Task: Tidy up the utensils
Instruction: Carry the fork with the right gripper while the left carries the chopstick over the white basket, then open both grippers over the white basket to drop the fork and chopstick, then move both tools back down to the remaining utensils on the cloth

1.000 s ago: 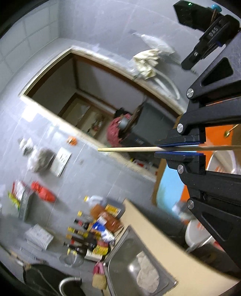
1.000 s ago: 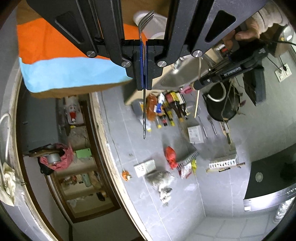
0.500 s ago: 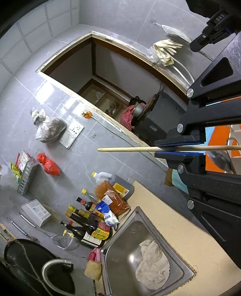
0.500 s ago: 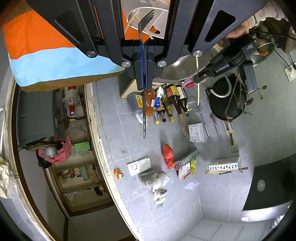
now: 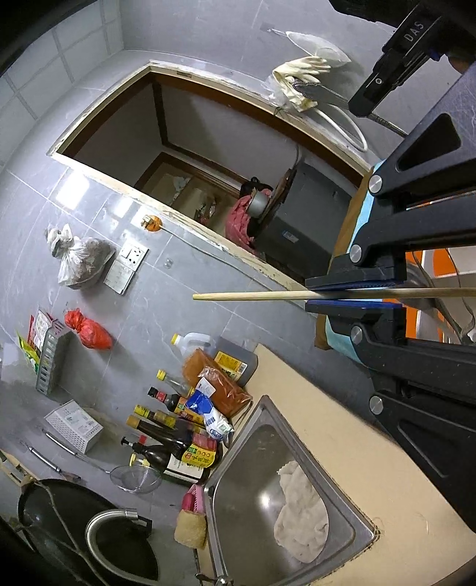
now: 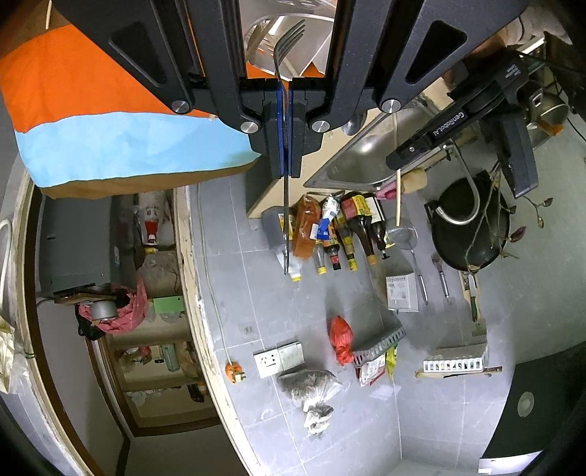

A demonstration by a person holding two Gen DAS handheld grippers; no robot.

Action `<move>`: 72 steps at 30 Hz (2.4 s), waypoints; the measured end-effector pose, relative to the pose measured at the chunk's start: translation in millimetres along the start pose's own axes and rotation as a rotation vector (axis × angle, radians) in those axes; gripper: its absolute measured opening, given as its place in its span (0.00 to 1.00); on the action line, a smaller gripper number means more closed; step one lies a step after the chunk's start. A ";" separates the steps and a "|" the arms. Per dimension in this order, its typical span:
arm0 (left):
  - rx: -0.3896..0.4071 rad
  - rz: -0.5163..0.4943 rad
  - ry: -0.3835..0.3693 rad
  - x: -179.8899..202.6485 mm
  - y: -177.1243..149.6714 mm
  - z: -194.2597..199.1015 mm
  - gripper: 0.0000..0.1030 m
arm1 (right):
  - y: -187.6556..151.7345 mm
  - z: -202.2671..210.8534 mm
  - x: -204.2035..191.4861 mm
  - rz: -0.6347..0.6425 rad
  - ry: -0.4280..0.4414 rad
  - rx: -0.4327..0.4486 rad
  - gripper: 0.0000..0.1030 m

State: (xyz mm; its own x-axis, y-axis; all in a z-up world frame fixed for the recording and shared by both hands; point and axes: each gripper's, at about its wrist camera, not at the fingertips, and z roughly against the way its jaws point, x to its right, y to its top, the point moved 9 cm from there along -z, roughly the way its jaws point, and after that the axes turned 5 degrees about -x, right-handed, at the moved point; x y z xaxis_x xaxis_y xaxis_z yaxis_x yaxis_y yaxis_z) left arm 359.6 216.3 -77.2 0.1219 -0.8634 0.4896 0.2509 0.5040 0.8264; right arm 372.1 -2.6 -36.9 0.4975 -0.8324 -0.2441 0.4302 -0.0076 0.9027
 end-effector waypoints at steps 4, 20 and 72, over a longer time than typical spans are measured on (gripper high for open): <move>0.000 -0.033 0.017 -0.6 -4.4 1.1 0.05 | -6.3 -4.5 1.4 -0.013 0.000 -0.004 0.02; -0.086 -0.094 0.026 4.6 -17.0 5.0 0.06 | -31.7 -20.7 6.4 -0.044 0.019 -0.082 0.03; -0.054 -0.324 0.023 194.0 -85.2 39.7 1.00 | -8.6 168.6 203.2 -0.114 -0.410 0.084 0.98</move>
State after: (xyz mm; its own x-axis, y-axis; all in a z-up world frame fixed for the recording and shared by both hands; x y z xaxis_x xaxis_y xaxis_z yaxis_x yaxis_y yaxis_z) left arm 323.8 6.7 -41.5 0.0491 -0.9793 0.1962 0.3311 0.2013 0.9219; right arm 342.4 -265.1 -34.5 0.1028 -0.9748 -0.1979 0.3937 -0.1429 0.9081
